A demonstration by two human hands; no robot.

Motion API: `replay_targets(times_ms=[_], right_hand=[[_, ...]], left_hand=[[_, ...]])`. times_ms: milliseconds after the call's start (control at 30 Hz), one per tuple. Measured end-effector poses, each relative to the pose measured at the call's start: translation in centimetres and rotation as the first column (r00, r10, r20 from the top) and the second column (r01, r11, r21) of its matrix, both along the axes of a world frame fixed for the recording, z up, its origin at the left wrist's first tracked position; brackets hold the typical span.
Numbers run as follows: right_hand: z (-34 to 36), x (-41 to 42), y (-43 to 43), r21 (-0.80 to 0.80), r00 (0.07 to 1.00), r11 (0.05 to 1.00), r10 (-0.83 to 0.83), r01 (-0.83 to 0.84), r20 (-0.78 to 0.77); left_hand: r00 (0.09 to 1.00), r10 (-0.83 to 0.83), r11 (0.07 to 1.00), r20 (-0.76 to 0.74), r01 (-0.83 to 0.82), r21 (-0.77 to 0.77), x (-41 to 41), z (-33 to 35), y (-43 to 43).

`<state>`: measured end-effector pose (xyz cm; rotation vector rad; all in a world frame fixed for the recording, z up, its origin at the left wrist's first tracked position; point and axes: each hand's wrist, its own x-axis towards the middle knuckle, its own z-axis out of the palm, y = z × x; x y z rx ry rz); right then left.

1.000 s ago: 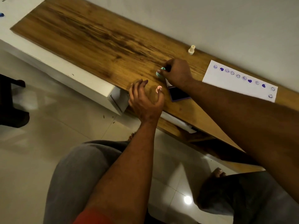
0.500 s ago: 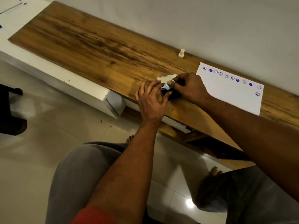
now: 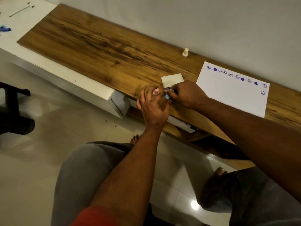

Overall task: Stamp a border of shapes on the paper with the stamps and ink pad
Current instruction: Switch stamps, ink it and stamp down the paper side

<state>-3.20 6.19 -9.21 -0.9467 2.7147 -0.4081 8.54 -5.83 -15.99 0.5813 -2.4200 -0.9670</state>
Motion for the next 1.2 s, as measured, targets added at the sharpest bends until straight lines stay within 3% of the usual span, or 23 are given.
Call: replay_targets(times_ms=[100,300,467,667,833,933,1067,1200], right_hand=[[-0.4,0.4,-0.7,0.012,0.998,0.999,0.042,-0.043,0.039],[-0.1,0.8,-1.0,0.071,0.991,0.99,0.128,-0.125,-0.034],[0.9,0.0,0.8,0.069,0.993,0.994,0.093,-0.088,-0.079],[1.1,-0.7,3.3,0.015,0.999,0.999,0.035,-0.034,-0.027],[0.5,-0.9,4.4,0.014,0.997,1.0,-0.006,0.007,-0.077],[0.3,-1.2,5.1,0.009,0.987,0.998,-0.067,0.069,-0.148],[-0.1,-2.0,5.7,-0.015,0.969,0.989,-0.146,0.146,-0.202],[-0.7,-2.3,5.9,-0.002,0.968,0.989,-0.145,0.148,-0.204]], left_hand=[[1.0,0.012,0.998,0.022,-0.013,0.053,0.7,-0.4,-0.3],[0.996,0.065,0.987,0.053,-0.072,0.144,1.4,-1.2,-0.8],[0.986,0.056,0.991,0.156,-0.074,0.11,1.3,-1.8,-1.2],[0.961,0.038,0.995,0.273,-0.062,0.082,0.6,-1.0,-1.4],[0.986,0.087,0.996,0.139,-0.087,0.0,1.3,-0.2,-0.1],[0.997,0.027,0.983,0.071,-0.013,-0.185,1.0,1.0,0.7],[0.935,-0.047,0.868,0.351,0.212,-0.449,-2.9,4.0,0.1],[0.789,-0.023,0.771,0.614,0.405,-0.492,-6.8,6.4,-1.0]])
